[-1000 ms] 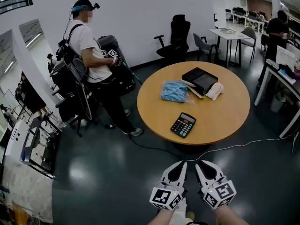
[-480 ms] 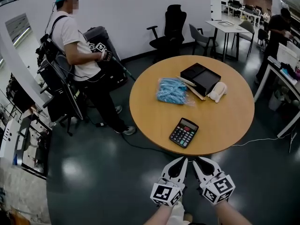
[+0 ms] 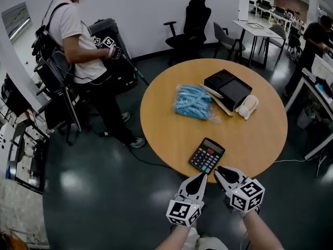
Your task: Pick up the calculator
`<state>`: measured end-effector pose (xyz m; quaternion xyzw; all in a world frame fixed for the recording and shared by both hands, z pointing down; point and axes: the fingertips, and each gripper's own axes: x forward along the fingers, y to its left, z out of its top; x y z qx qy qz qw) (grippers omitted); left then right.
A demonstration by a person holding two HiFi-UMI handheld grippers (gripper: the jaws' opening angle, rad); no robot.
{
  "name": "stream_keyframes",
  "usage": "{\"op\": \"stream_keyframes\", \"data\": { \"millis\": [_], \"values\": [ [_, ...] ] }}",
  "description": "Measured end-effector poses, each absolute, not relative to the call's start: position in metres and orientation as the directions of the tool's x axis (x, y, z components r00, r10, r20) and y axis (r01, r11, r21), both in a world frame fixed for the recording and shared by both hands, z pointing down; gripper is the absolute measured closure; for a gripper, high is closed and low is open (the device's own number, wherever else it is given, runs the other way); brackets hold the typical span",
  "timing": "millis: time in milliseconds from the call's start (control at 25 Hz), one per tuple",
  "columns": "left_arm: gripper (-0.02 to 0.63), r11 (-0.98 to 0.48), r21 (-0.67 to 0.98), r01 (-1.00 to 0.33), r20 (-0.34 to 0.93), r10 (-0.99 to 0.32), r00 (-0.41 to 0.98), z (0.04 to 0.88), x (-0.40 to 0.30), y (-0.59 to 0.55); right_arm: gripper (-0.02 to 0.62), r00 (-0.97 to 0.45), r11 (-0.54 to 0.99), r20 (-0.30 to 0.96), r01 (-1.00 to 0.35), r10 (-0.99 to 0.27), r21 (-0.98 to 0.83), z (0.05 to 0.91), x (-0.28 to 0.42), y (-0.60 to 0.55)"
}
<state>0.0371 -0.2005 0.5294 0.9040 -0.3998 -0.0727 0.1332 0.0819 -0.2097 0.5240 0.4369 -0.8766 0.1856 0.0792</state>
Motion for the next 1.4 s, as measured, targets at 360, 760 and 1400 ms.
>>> {"op": "stream_keyframes", "data": {
  "millis": [360,760,1400],
  "values": [
    [0.597,-0.643,0.385,-0.661,0.076,-0.692,0.718,0.578,0.069,-0.223,0.462,-0.575,0.56,0.53,-0.801,-0.623,-0.21,0.578,0.132,-0.297],
    [0.598,-0.644,0.398,-0.653,0.07,-0.688,0.722,0.588,0.077,-0.229,0.436,-0.641,0.627,0.692,-0.698,-0.332,-0.345,0.629,0.121,-0.34],
    [0.598,-0.591,0.44,-0.676,0.085,-0.722,0.686,0.605,0.062,-0.225,0.528,-0.842,0.401,0.527,-0.526,-0.12,-0.75,0.644,0.105,-0.325]
  ]
}}
